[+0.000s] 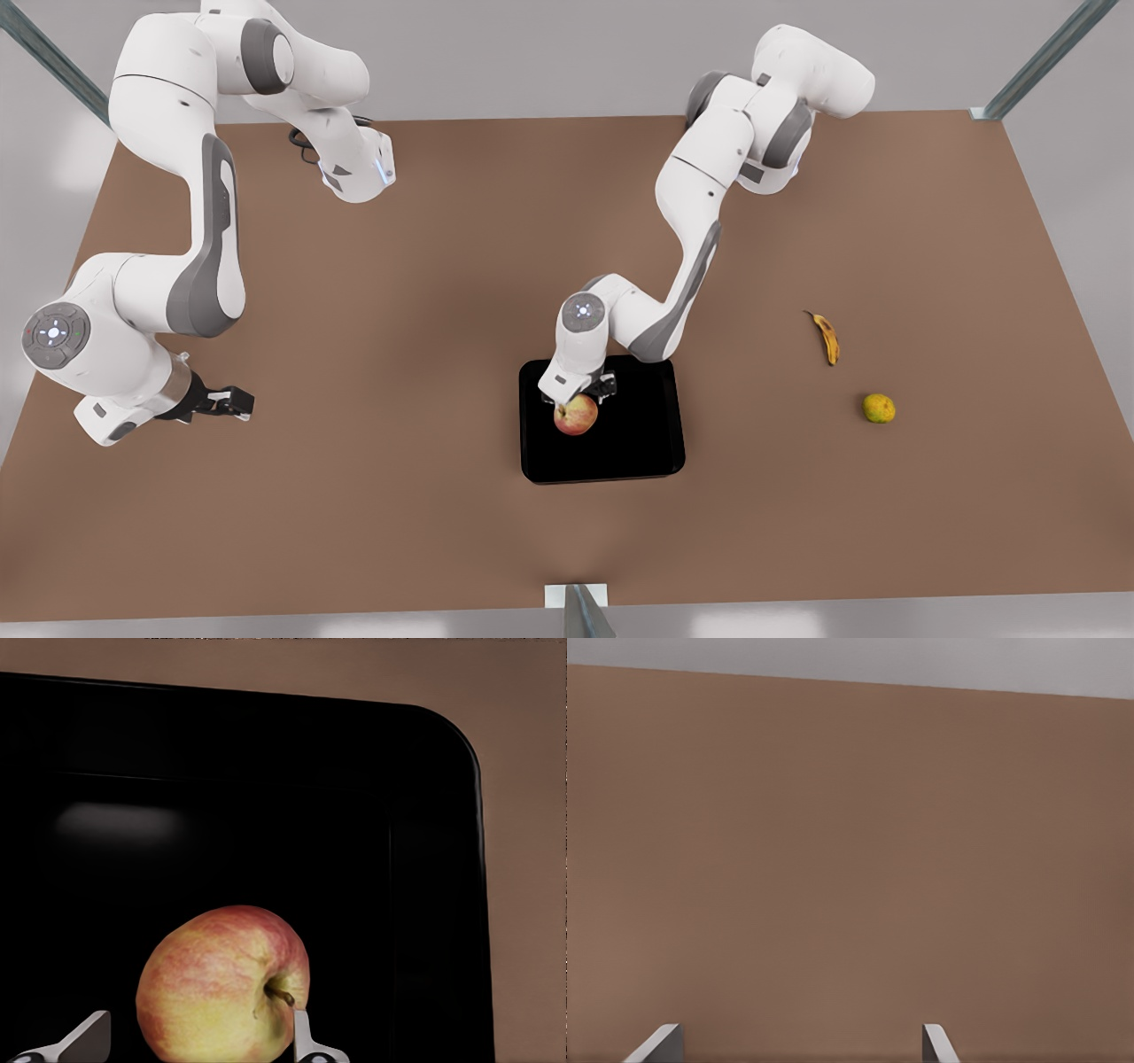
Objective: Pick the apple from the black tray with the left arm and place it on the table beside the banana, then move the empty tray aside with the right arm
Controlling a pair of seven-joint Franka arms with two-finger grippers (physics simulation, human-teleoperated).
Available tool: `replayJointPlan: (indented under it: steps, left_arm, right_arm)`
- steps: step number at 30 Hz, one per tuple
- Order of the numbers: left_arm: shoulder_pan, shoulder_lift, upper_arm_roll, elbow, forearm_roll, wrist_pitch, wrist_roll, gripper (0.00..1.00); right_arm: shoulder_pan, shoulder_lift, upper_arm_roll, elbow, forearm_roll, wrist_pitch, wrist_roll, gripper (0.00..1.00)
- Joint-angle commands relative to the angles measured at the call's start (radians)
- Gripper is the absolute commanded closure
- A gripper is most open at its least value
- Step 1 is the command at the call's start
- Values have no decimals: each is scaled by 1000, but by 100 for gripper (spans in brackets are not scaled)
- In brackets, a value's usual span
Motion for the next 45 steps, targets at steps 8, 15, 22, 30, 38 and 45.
replayJointPlan:
  steps: [8, 15, 22, 30, 38, 45]
  left_arm:
    - [0, 17, 19, 25, 4, 59, -105, 0]
    - [2, 45, 52, 22, 7, 56, -59, 0]
    - [-1, 84, 60, 18, 7, 73, -59, 0]
    - [-3, 49, 55, 24, 19, -36, -42, 36]
    - [147, -307, 61, -209, -45, -364, 518, 28]
    - [365, -434, 183, -510, -42, -129, 1142, 27]
  right_arm:
    - [0, -1, 0, 1, 1, -1, -4, 0]
    - [0, -1, 0, 1, 1, -1, -5, 0]
    - [0, -1, 0, 1, 1, -1, -5, 0]
    - [0, -1, 0, 1, -1, -1, -5, 0]
    - [26, -58, 23, 8, -1, -208, 7, 0]
    - [156, 20, 339, 140, 85, -319, 869, 0]
